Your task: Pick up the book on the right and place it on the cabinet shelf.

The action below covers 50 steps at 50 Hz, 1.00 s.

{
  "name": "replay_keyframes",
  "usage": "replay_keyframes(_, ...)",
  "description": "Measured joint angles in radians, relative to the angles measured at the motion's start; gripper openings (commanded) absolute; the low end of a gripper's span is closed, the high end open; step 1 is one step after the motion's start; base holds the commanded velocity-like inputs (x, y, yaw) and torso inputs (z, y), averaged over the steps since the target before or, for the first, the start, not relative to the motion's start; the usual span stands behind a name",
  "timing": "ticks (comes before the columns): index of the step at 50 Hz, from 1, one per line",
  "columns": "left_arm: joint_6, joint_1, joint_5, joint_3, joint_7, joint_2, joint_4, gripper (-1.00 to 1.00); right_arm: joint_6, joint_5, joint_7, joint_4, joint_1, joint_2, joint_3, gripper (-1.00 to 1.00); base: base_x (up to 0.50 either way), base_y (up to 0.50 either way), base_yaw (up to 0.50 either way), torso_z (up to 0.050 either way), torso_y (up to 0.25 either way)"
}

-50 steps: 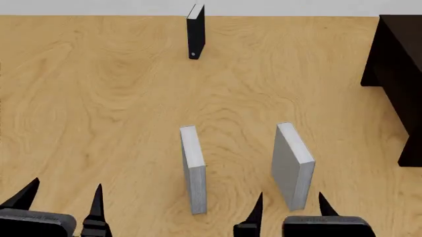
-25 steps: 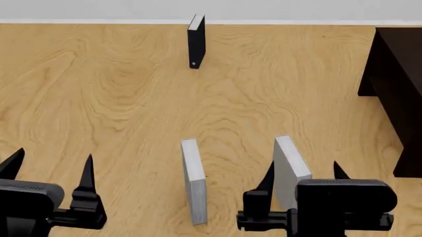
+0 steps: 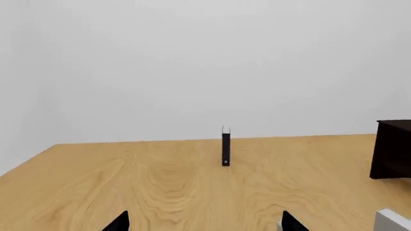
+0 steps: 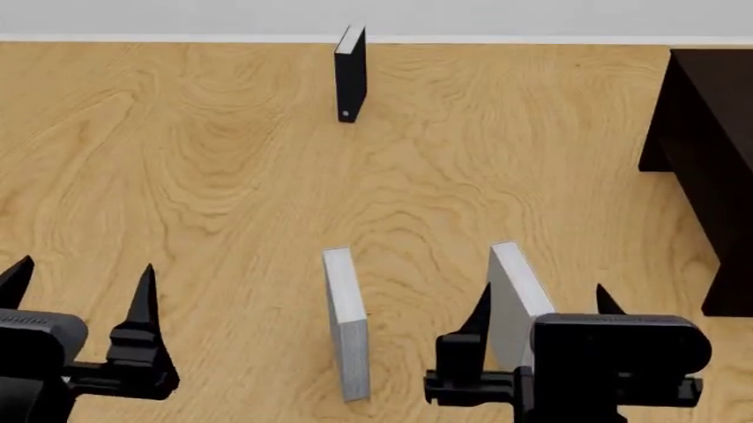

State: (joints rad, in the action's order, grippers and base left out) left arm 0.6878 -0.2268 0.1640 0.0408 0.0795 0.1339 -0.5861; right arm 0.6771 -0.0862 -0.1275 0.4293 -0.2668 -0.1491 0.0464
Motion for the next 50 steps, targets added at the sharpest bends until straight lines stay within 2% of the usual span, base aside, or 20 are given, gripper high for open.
replay_keyframes(17,-0.012,-0.054,0.203,-0.350,-0.007,-0.007,0.054,1.00,-0.043,-0.014,-0.008,-0.002,0.027,-0.011,-0.001,1.00,0.00,0.00,0.00,0.000,0.000)
replay_keyframes(27,-0.060,-0.101,0.343,-0.600,0.065,-0.058,0.067,1.00,-0.049,-0.027,-0.016,0.001,0.032,-0.018,-0.015,1.00,0.00,0.00,0.00,0.000,0.000)
replay_keyframes(34,-0.115,-0.118,0.422,-0.747,0.159,-0.089,0.042,1.00,-0.049,-0.037,-0.020,0.001,0.034,-0.022,-0.023,1.00,0.00,0.00,0.00,0.000,0.000)
replay_keyframes(41,-0.180,-0.112,0.451,-0.826,0.252,-0.102,0.019,1.00,-0.039,-0.046,-0.025,0.009,0.033,-0.025,-0.027,1.00,0.00,0.00,0.00,0.000,0.000)
replay_keyframes(50,-0.225,-0.096,0.475,-0.852,0.315,-0.097,0.006,1.00,-0.014,-0.057,-0.033,0.036,0.033,-0.033,-0.032,1.00,0.00,0.00,0.00,0.000,0.000)
